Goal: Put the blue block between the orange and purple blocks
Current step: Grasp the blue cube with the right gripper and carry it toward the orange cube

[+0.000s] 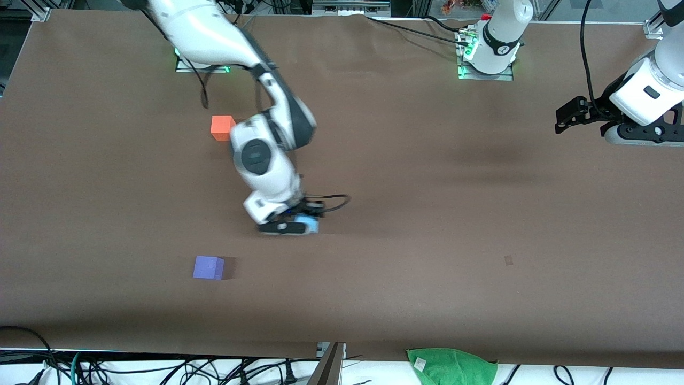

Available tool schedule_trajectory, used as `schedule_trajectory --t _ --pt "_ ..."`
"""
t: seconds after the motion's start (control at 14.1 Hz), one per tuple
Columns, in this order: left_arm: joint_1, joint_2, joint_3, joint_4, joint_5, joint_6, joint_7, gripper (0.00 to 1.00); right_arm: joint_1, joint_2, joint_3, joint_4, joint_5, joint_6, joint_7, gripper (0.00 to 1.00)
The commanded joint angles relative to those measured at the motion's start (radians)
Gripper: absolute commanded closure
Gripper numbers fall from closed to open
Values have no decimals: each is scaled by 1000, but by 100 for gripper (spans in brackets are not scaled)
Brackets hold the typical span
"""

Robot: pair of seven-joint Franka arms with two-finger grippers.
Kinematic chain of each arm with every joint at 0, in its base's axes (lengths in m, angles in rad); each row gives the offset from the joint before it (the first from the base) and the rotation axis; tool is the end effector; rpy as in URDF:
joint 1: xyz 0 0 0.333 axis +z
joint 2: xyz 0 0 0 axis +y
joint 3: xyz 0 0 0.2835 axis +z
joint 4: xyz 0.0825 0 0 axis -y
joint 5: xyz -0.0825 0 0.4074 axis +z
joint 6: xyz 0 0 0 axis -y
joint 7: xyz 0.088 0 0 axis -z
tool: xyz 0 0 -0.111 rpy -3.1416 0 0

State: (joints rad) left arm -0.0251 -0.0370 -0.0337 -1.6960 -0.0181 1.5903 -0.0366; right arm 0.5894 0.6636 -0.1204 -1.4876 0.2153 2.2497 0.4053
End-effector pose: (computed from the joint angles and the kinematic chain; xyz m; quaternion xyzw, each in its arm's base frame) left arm 0.5641 -0.0354 0.5489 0.9993 -0.0106 -0.0347 0.0068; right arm 0.6376 0.3445 0.2522 -0.9972 0.0168 -0.0259 0.0682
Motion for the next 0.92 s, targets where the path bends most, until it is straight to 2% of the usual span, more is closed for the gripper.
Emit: schedule_trajectory --t 0.0,0.21,0.5,0.64,0.85 --pt "1 19 -6 36 20 -26 -11 0 -121 -220 16 -294 29 -9 -207 92" --pt "1 20 -5 36 20 -24 -5 0 -221 -298 15 -446 29 20 -330 92" --pt "-1 20 -6 36 20 -26 -9 0 -224 -291 8 -603 36 195 -329 90" --pt "1 20 -6 36 20 -26 -5 0 -224 -288 8 -643 36 238 -329 88" --pt "1 19 -6 36 20 -26 -5 0 -224 -266 8 -661 38 284 -327 78"
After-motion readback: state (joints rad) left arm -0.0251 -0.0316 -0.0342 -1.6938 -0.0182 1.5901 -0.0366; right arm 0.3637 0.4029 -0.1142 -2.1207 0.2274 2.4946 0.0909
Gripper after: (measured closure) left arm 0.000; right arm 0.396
